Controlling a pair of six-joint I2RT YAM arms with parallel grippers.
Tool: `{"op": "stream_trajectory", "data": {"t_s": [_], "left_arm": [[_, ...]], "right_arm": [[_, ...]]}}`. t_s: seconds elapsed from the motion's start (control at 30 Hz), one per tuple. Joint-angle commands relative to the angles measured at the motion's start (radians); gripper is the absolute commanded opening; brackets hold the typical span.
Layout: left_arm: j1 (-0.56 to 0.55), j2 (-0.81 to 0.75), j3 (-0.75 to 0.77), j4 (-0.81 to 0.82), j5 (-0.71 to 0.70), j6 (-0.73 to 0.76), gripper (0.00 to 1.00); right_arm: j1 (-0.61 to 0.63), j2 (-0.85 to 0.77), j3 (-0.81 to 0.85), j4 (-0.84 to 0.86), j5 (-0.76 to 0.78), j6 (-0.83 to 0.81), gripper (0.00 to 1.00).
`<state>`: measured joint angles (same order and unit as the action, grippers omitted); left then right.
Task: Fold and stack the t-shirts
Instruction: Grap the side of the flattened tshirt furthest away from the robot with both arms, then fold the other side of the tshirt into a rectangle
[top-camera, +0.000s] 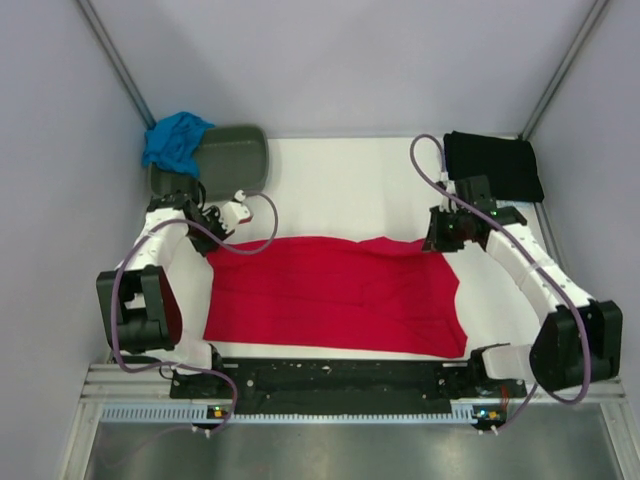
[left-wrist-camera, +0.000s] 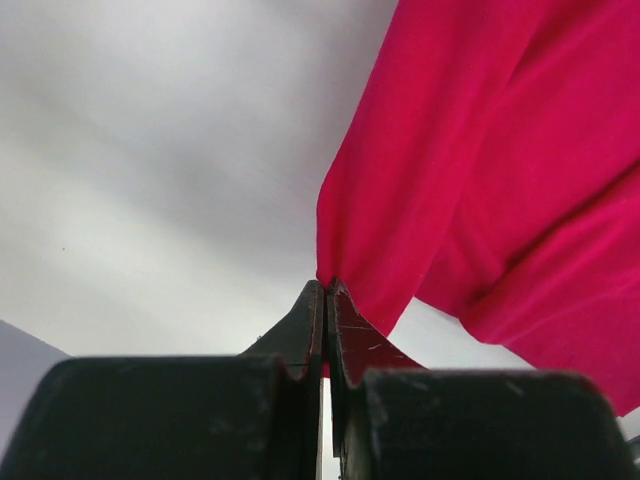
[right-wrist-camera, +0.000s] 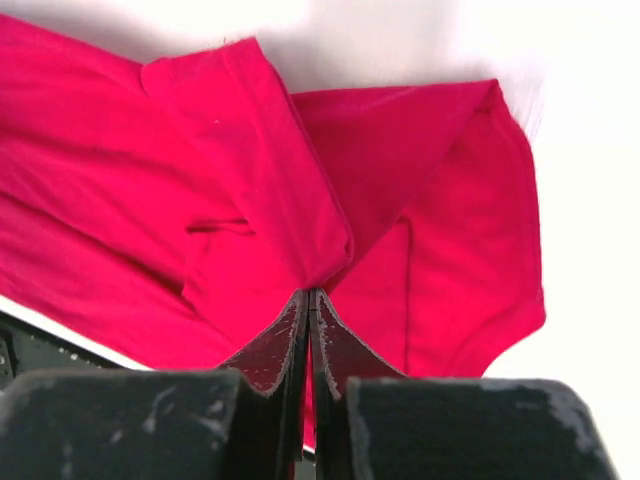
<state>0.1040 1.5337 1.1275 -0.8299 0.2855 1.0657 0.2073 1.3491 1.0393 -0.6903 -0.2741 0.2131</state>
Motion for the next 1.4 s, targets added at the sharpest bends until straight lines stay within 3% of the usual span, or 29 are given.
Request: {"op": "stream_trajectory", "data": {"t_s": [0.0, 0.27, 0.53, 1.0, 1.37], "left_arm": [[0.005, -0.043, 0.003, -0.054, -0.005, 0.082, 0.0], [0.005, -0.06, -0.057, -0.11, -0.037, 0.158, 0.0], [0.005, -0.041, -0.084, -0.103, -0.02, 0.165, 0.0], [0.006, -0.04, -0.017, -0.044, -0.037, 0.1, 0.0], [0.006, -0.021, -0.107, -0.101, -0.092, 0.14, 0.0]], "right_arm": [[0.006, -0.137, -0.079, -0.084, -0.01, 0.061, 0.0], [0.007, -0.274, -0.197, -0.184, -0.017, 0.13, 0.0], [0.007, -0.277, -0.285, -0.213, -0.021, 0.209, 0.0], [0.006, -0.311, -0.087, -0.463, 0.213, 0.204, 0.0], [0.006, -0.226, -0.211, -0.42, 0.087, 0.212, 0.0]]}}
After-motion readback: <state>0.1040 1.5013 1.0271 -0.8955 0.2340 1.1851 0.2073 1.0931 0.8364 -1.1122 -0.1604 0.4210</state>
